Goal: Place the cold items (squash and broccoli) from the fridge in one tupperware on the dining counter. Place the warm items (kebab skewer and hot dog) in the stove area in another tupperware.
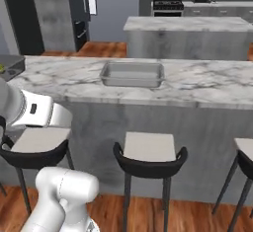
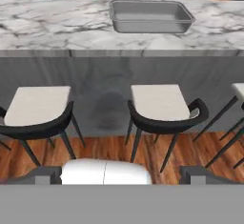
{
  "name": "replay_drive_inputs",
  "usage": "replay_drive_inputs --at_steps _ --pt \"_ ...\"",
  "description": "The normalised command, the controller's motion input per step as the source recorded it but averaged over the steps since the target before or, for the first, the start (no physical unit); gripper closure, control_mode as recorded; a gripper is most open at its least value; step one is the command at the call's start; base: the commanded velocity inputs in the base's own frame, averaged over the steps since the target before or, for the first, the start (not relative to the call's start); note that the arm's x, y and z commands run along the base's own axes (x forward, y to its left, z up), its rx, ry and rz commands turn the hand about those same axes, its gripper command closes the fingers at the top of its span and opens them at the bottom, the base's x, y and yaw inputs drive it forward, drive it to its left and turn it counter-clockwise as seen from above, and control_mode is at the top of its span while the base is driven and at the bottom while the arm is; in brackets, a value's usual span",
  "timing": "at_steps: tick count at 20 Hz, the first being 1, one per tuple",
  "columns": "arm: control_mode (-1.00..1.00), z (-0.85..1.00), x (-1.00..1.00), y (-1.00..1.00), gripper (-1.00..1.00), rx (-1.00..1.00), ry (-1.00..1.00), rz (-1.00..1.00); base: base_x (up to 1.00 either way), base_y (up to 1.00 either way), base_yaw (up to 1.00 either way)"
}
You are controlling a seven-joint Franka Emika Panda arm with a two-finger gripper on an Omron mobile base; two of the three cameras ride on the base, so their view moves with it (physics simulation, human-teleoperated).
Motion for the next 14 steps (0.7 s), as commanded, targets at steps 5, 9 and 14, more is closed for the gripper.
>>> replay_drive_inputs --at_steps 5,9,14 --pt "1.00 0.00 0.00 0.00 -1.00 0.00 0.00 0.00 -0.30 -1.00 -0.18" --pt "1.00 0.00 0.00 0.00 -1.00 0.00 0.00 0.00 -0.16 -1.00 -0.16" --pt "1.00 0.00 0.00 0.00 -1.00 0.00 0.00 0.00 -0.02 -1.00 -0.12"
